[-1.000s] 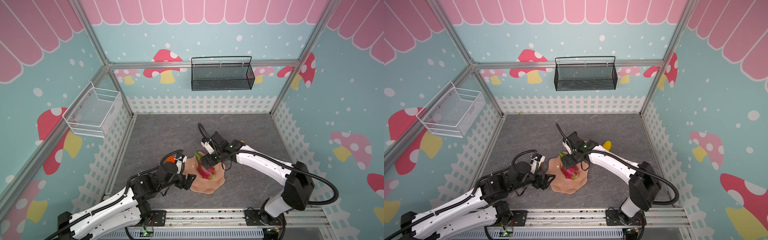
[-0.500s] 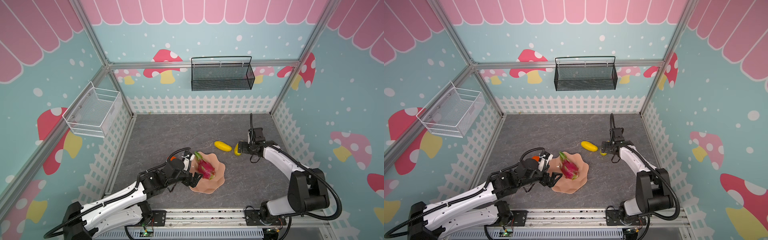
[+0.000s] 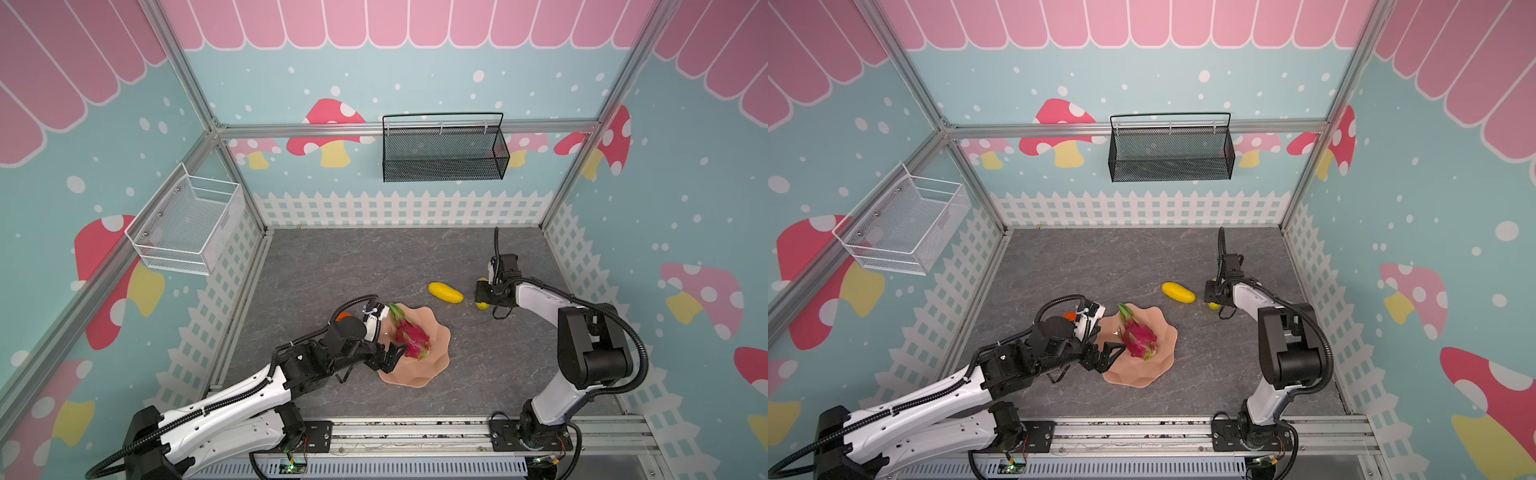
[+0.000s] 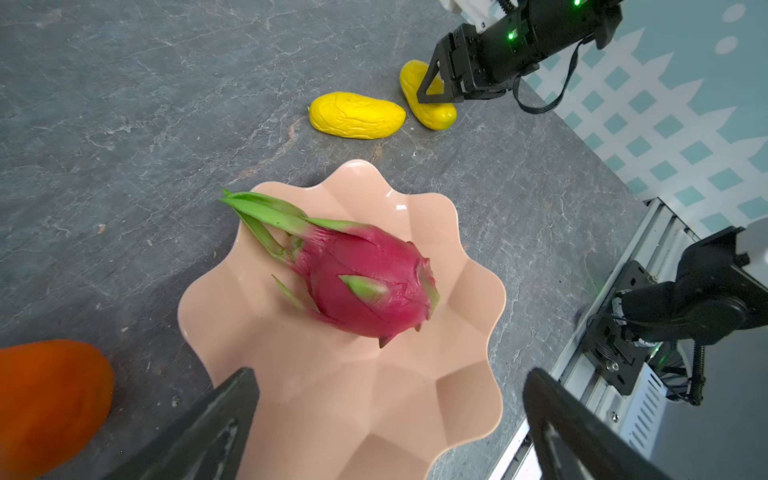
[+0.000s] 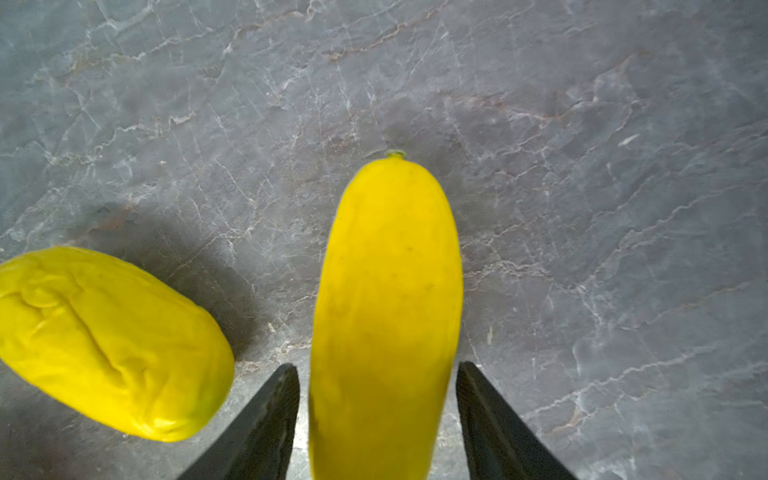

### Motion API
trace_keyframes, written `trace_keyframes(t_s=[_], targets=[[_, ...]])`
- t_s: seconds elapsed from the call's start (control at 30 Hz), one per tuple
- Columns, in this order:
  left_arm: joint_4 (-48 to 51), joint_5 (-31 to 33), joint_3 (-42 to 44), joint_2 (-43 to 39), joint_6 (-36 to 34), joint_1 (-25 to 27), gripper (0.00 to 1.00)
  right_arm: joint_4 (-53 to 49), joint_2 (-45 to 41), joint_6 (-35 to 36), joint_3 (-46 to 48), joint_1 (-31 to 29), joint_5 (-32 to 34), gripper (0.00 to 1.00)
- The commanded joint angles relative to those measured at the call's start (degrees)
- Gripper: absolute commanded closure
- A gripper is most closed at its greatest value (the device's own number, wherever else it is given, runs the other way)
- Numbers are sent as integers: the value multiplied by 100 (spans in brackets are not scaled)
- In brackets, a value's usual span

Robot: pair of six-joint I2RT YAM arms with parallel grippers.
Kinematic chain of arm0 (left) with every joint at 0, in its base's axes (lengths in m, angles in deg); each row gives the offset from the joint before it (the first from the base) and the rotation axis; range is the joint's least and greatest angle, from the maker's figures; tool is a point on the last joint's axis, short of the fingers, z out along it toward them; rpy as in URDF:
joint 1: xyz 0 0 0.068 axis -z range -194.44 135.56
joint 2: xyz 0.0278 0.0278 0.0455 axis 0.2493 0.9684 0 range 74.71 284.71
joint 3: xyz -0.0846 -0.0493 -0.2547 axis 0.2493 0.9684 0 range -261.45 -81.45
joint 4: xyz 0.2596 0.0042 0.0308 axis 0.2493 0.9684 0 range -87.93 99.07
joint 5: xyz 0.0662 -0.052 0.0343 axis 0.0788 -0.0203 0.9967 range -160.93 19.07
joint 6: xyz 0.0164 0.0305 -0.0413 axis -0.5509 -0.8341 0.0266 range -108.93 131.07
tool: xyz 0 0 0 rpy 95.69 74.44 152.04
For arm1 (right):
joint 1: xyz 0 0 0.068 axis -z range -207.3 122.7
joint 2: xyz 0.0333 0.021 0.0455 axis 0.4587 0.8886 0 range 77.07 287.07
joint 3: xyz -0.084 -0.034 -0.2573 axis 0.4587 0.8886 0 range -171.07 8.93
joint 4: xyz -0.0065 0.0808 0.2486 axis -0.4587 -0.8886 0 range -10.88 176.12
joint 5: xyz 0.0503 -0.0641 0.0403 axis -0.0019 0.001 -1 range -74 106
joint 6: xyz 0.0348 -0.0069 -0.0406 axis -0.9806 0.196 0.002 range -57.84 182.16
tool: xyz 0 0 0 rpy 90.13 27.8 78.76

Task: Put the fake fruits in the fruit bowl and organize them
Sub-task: 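Move the right gripper to the long yellow fruit and grasp it, then lift the long yellow fruit and place it in the bowl beside the dragon fruit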

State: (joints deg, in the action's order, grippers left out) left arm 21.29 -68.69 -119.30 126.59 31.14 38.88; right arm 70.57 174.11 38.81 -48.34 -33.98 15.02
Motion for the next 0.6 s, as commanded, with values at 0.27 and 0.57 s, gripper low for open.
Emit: trace_keyframes(t_s=[0.27,0.57], targets=[[-242,283,310,-228,-73,-6,0,-93,-2109,382,995,-1006,272,57],[-77,458,347,-299,129,-19,0,28,-3166,812,1436,-2073,-1438,58]])
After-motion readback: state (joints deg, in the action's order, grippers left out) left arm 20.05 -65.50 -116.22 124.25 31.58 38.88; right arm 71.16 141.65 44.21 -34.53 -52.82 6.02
